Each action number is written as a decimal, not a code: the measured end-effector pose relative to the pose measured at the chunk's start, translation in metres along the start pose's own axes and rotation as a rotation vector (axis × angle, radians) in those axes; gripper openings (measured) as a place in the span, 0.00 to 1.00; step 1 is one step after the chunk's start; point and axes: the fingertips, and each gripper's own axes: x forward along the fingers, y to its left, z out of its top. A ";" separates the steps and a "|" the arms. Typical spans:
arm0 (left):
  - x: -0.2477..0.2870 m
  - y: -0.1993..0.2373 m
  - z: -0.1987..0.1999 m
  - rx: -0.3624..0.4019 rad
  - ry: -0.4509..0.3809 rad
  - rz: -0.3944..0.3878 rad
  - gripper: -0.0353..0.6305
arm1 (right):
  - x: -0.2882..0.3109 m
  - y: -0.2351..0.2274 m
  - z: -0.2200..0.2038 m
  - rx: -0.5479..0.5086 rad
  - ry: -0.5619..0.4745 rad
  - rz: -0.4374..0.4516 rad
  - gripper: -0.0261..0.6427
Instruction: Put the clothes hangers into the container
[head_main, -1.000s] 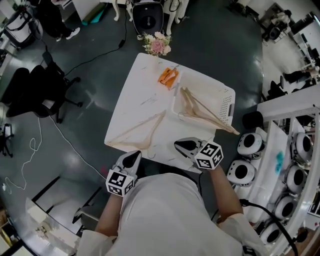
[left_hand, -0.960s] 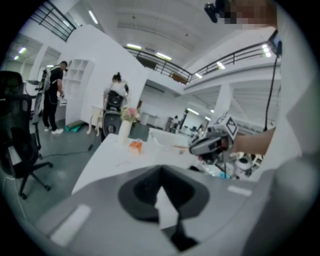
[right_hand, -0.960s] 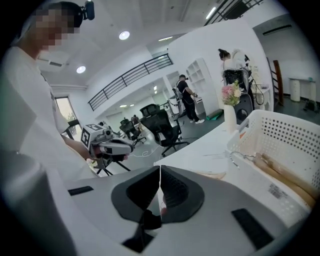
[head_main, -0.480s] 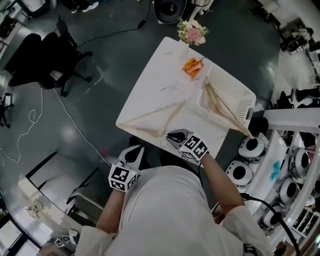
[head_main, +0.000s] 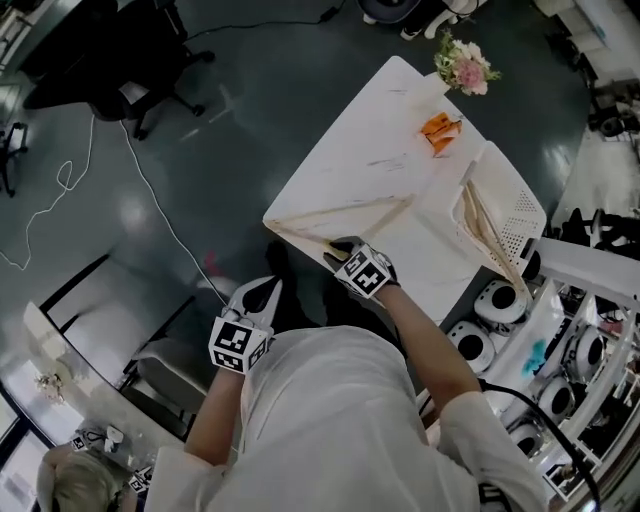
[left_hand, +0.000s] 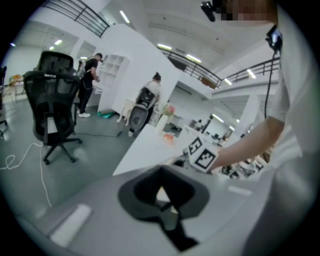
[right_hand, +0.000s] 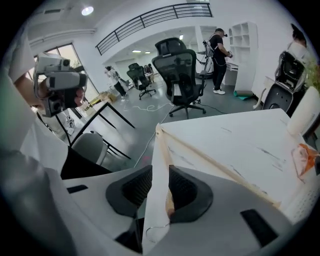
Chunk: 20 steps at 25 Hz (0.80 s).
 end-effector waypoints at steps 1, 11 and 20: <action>-0.005 0.008 -0.002 -0.010 0.001 0.013 0.06 | 0.010 -0.002 0.000 -0.012 0.026 -0.014 0.17; -0.041 0.069 -0.024 -0.084 0.014 0.090 0.06 | 0.081 -0.022 -0.013 -0.206 0.243 -0.118 0.23; -0.045 0.083 -0.031 -0.108 0.019 0.081 0.06 | 0.079 -0.007 -0.012 -0.290 0.232 -0.142 0.15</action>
